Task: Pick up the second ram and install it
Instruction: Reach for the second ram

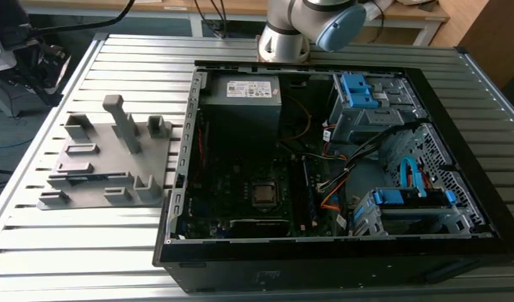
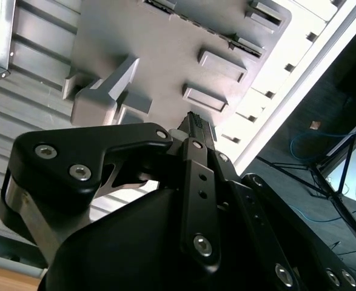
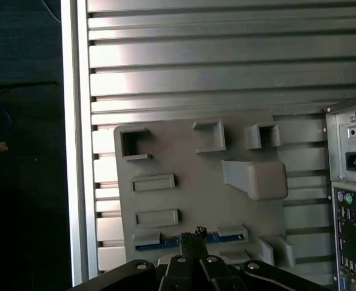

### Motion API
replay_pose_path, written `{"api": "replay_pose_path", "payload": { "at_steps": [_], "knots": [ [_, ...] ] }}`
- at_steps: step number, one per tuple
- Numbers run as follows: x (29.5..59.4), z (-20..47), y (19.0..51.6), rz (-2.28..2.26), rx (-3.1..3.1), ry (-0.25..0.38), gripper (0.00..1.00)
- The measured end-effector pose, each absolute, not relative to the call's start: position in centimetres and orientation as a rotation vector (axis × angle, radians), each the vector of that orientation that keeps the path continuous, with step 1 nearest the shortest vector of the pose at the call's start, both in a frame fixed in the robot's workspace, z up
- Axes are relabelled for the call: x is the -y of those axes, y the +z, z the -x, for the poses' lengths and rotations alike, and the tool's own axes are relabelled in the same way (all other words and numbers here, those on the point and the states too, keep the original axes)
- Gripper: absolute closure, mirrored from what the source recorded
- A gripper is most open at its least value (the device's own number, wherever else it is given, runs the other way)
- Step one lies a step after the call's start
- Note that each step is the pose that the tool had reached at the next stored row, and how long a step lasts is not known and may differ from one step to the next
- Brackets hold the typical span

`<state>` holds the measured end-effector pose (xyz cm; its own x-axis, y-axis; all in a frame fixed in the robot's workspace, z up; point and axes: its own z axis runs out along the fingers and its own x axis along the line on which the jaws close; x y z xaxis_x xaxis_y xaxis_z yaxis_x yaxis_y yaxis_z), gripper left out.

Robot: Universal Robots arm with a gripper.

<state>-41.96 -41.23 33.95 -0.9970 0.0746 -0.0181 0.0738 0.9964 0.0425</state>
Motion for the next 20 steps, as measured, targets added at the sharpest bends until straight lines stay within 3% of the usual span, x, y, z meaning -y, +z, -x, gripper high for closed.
{"api": "replay_pose_path", "payload": {
  "at_steps": [20],
  "knots": [
    [41.4, 42.0, 30.3, -0.116, -3.121, 0.065, 0.90]
  ]
}}
